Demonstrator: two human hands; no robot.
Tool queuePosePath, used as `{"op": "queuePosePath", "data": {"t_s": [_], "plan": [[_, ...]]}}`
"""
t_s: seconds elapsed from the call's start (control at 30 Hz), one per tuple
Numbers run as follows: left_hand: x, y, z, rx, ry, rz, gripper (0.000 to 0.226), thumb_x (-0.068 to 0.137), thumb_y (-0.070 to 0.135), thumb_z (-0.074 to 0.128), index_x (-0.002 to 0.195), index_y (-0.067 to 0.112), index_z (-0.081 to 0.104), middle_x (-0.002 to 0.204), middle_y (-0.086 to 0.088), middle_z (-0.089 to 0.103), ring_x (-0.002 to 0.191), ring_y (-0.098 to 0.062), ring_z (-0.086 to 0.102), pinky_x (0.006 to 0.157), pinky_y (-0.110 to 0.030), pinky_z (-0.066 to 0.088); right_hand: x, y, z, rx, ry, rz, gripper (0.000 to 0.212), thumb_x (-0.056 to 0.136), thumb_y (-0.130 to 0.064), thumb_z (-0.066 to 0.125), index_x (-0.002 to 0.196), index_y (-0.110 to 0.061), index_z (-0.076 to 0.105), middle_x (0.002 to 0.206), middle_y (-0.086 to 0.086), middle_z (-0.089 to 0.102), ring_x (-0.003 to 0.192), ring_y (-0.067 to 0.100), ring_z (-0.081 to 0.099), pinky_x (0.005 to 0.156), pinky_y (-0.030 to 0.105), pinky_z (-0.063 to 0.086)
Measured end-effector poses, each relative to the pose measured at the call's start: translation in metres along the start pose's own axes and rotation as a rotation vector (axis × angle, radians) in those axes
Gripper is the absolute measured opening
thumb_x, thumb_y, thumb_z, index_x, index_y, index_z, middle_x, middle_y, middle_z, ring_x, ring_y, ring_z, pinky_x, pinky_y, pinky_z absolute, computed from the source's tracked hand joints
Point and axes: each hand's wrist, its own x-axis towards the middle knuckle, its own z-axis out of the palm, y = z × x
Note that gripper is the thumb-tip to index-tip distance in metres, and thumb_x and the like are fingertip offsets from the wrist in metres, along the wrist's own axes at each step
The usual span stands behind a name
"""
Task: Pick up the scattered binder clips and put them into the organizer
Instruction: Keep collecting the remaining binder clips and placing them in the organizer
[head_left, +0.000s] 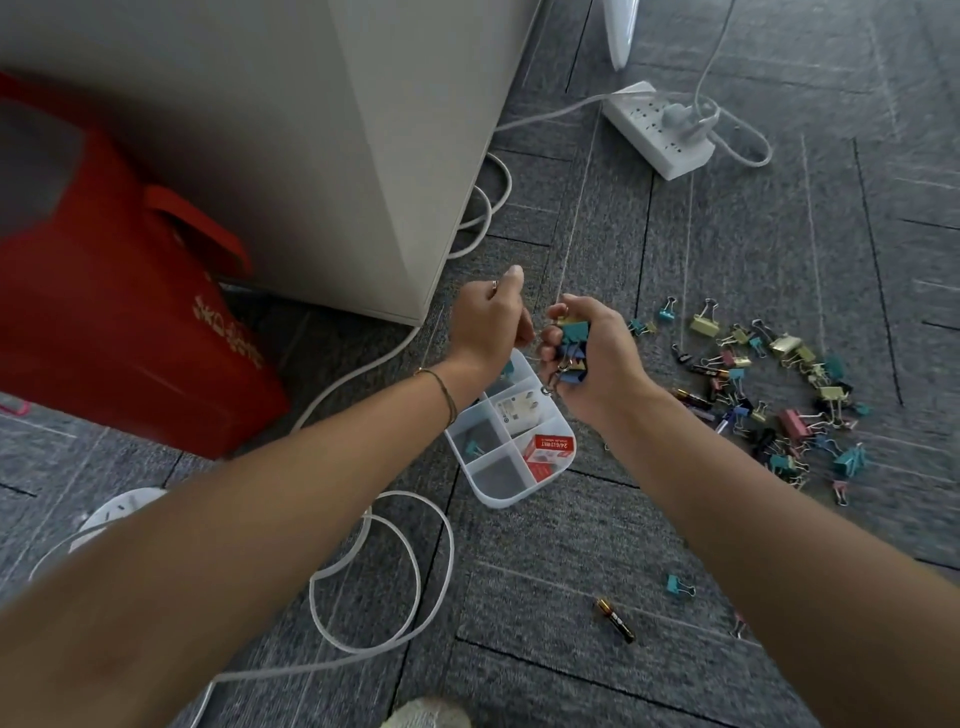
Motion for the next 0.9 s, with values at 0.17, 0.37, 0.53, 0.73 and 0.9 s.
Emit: {"op": "queuePosePath", "data": {"t_s": [0.17, 0.37, 0.53, 0.73, 0.9], "plan": [[0.002, -0.005, -0.006, -0.057, 0.007, -0.016, 0.062, 0.103, 0.030, 0.052, 0.042, 0.016, 0.053, 0.062, -0.021, 0.069, 0.058, -0.026, 0.067, 0.067, -0.041, 0.058, 0.001, 0.001, 0.000, 0.039, 0.010, 0.004, 0.021, 0.097, -0.024, 0.055, 0.081, -0.011, 0.057, 0.058, 0.002, 0.051, 0.051, 0.014, 0.046, 0.039, 0.019, 0.040], [0.001, -0.004, -0.005, -0.070, 0.006, -0.011, 0.050, 0.103, 0.027, 0.053, 0.059, 0.008, 0.063, 0.063, -0.018, 0.069, 0.065, -0.030, 0.071, 0.067, -0.044, 0.061, 0.003, 0.003, 0.001, 0.071, 0.014, 0.009, 0.021, 0.099, -0.023, 0.054, 0.082, -0.011, 0.056, 0.057, 0.003, 0.050, 0.051, 0.014, 0.045, 0.039, 0.019, 0.040], [-0.002, 0.001, -0.005, -0.147, 0.024, -0.039, 0.048, 0.106, 0.026, 0.047, 0.074, -0.003, 0.067, 0.077, -0.032, 0.071, 0.061, -0.027, 0.072, 0.070, -0.045, 0.061, 0.006, 0.006, 0.002, 0.065, 0.010, -0.006, 0.023, 0.099, -0.023, 0.052, 0.081, -0.010, 0.057, 0.057, 0.003, 0.050, 0.049, 0.015, 0.046, 0.041, 0.020, 0.040], [0.004, 0.004, -0.017, -0.186, 0.088, -0.187, 0.046, 0.106, 0.028, 0.042, 0.083, -0.001, 0.069, 0.074, -0.017, 0.073, 0.063, -0.025, 0.071, 0.068, -0.038, 0.059, 0.011, 0.007, 0.016, 0.137, 0.024, -0.062, 0.025, 0.099, -0.021, 0.053, 0.079, -0.009, 0.060, 0.059, 0.004, 0.054, 0.050, 0.013, 0.051, 0.047, 0.023, 0.047], [0.007, -0.003, -0.027, -0.163, 0.070, -0.283, 0.045, 0.106, 0.032, 0.042, 0.091, 0.002, 0.071, 0.071, -0.008, 0.072, 0.055, -0.013, 0.067, 0.055, -0.023, 0.054, 0.015, 0.016, 0.036, -0.083, 0.063, -0.213, 0.024, 0.096, -0.026, 0.057, 0.077, -0.013, 0.065, 0.064, 0.002, 0.060, 0.052, 0.010, 0.056, 0.054, 0.025, 0.049]]}}
